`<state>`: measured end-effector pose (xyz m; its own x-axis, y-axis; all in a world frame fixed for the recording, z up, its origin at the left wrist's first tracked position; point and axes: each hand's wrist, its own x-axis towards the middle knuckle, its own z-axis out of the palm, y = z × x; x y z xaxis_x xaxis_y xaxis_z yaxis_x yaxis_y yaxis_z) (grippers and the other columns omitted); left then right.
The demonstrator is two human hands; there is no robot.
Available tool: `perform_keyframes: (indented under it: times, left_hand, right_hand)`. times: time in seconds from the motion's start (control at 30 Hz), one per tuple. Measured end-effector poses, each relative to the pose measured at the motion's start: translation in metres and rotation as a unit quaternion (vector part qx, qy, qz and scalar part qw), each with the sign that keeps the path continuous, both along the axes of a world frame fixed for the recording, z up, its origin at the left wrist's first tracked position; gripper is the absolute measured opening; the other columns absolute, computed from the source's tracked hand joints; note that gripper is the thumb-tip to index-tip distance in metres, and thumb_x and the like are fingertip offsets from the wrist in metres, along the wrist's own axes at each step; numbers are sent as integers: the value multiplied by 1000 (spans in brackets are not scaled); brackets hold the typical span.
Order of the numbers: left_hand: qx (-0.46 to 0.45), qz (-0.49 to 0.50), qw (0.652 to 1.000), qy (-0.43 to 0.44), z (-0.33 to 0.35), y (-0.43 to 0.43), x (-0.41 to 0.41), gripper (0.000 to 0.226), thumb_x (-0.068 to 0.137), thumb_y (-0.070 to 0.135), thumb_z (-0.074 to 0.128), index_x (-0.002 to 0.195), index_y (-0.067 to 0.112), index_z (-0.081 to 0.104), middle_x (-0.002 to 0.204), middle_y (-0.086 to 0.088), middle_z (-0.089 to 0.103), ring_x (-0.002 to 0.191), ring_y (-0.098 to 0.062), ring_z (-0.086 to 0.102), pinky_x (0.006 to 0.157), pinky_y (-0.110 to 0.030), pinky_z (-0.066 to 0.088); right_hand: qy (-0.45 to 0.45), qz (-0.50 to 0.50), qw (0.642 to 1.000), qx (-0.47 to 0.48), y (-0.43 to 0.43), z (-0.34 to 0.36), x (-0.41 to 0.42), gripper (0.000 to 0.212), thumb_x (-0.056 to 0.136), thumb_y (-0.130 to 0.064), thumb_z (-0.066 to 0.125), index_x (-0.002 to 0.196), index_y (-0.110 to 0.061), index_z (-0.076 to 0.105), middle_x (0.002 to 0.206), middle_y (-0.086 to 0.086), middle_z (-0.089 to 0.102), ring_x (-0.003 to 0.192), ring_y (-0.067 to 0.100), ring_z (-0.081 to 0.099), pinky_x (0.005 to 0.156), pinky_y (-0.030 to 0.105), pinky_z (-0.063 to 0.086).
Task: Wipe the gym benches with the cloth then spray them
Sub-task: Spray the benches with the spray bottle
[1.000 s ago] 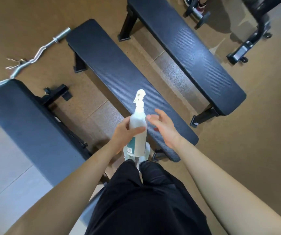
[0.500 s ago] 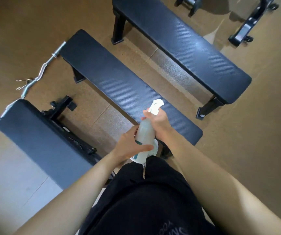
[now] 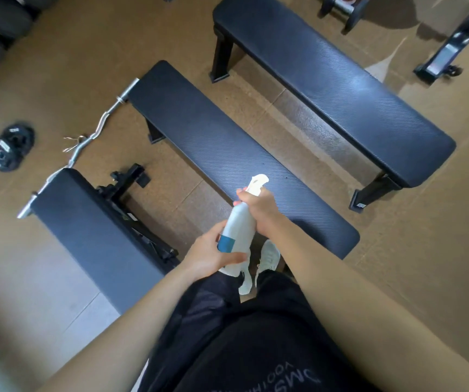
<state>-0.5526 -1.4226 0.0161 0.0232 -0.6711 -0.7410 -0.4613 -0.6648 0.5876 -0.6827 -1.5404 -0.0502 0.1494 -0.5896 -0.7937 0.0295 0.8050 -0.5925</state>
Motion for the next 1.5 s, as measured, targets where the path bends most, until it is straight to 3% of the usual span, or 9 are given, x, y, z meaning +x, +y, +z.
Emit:
perform_keyframes:
  times: [0.13, 0.2, 0.37, 0.53, 0.7, 0.9, 1.07, 1.27, 1.5]
  left_hand:
    - [1, 48, 999, 3, -3, -2, 21, 90, 69, 49, 89, 146, 40, 45, 122, 10, 62, 107, -11, 63, 71, -20, 58]
    - [12, 60, 998, -15, -6, -10, 34, 96, 66, 57, 87, 148, 38, 41, 123, 7, 60, 105, -12, 62, 75, -28, 62]
    - [20, 48, 997, -52, -12, -46, 85, 107, 63, 66, 81, 155, 37, 33, 135, 4, 57, 116, -18, 59, 95, -36, 56]
    - [3, 54, 998, -31, -13, -88, 145, 109, 59, 70, 80, 152, 37, 36, 139, 9, 55, 120, -14, 56, 95, -32, 54]
    - [-8, 65, 996, -62, -10, -125, 203, 111, 52, 78, 73, 150, 39, 37, 137, 10, 56, 121, -15, 57, 102, -45, 55]
    - [-19, 105, 993, -49, -14, -160, 259, 98, 57, 71, 80, 143, 39, 46, 123, 14, 60, 114, -13, 59, 97, -46, 58]
    - [-6, 142, 989, -42, -25, -186, 283, 89, 62, 69, 79, 137, 29, 51, 119, 11, 62, 112, -16, 61, 99, -44, 56]
    - [2, 158, 987, -13, -44, -215, 315, 71, 70, 60, 83, 127, 30, 53, 114, 13, 62, 109, -16, 61, 99, -47, 55]
    - [-2, 162, 986, 27, -56, -227, 329, 59, 66, 63, 81, 110, 35, 53, 104, 12, 60, 95, -9, 64, 84, -45, 62]
  right_hand:
    - [-22, 50, 998, -8, -17, 3, 34, 35, 78, -24, 79, 107, -10, 66, 104, 10, 73, 82, 23, 77, 80, 41, 58]
    - [-11, 72, 997, -17, -30, 5, 52, 42, 74, -31, 80, 109, -13, 66, 109, 10, 73, 84, 22, 78, 84, 41, 59]
    - [14, 49, 998, -33, -64, 6, 102, 20, 88, -22, 76, 95, -19, 57, 90, 4, 67, 73, 17, 73, 81, 39, 58]
    - [40, 47, 998, -35, -108, 13, 163, 30, 83, -26, 81, 102, -22, 59, 107, 7, 71, 82, 23, 78, 88, 50, 61]
    - [35, 49, 997, -38, -151, 19, 228, 24, 85, -24, 78, 97, -15, 59, 97, 11, 69, 73, 20, 75, 82, 49, 60]
    - [36, 89, 995, -34, -194, 18, 290, 23, 89, -20, 74, 105, -13, 59, 99, 9, 68, 82, 25, 77, 83, 48, 61]
    - [49, 99, 993, -48, -227, 15, 326, 15, 94, -4, 67, 94, -11, 54, 96, 15, 57, 70, 25, 68, 57, 26, 54]
    - [76, 94, 991, -60, -254, 3, 361, 14, 92, 0, 68, 88, -8, 57, 90, 14, 62, 77, 31, 68, 62, 29, 57]
    - [97, 116, 987, -59, -273, -4, 377, 18, 95, -6, 68, 88, -12, 53, 93, 11, 58, 51, 12, 68, 63, 30, 57]
